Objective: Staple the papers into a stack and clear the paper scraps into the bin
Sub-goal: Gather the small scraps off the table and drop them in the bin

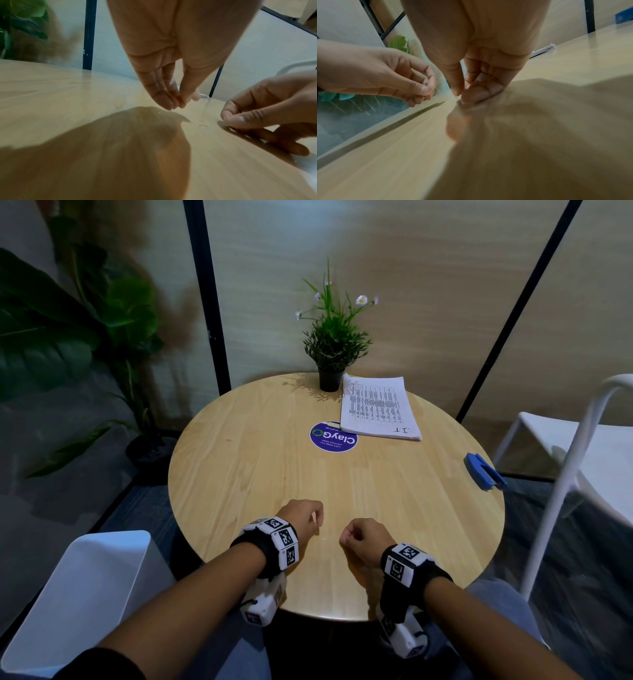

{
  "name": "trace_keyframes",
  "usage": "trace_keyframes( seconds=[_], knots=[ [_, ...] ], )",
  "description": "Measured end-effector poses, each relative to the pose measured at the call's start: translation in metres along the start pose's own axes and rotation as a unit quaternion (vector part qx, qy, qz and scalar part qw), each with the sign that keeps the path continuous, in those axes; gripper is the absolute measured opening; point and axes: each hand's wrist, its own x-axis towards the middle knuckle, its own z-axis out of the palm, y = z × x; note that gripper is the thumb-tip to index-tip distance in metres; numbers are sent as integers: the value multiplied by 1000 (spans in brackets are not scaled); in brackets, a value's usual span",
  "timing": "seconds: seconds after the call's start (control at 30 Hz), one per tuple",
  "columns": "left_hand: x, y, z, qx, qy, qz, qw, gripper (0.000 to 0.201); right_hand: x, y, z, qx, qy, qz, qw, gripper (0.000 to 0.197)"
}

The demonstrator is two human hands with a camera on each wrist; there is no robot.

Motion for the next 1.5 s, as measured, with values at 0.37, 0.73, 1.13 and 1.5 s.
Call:
trace_keyframes(
  seconds=[0.37,0.73,1.13,1.5],
  knots=[
    [0,2,5,23,-11,-8,1000,16,2,1,0,0,-3,3,1000,10],
    [3,6,7,56,-18,-17,998,20,0,1,0,5,0,0,1000,9],
    [9,15,17,154,-48,-11,987,21,1,2,1,2,8,-7,1000,15],
    [6,19,24,222,-66,16,973,20,-2,0,2,-1,9,-3,1000,13]
  ],
)
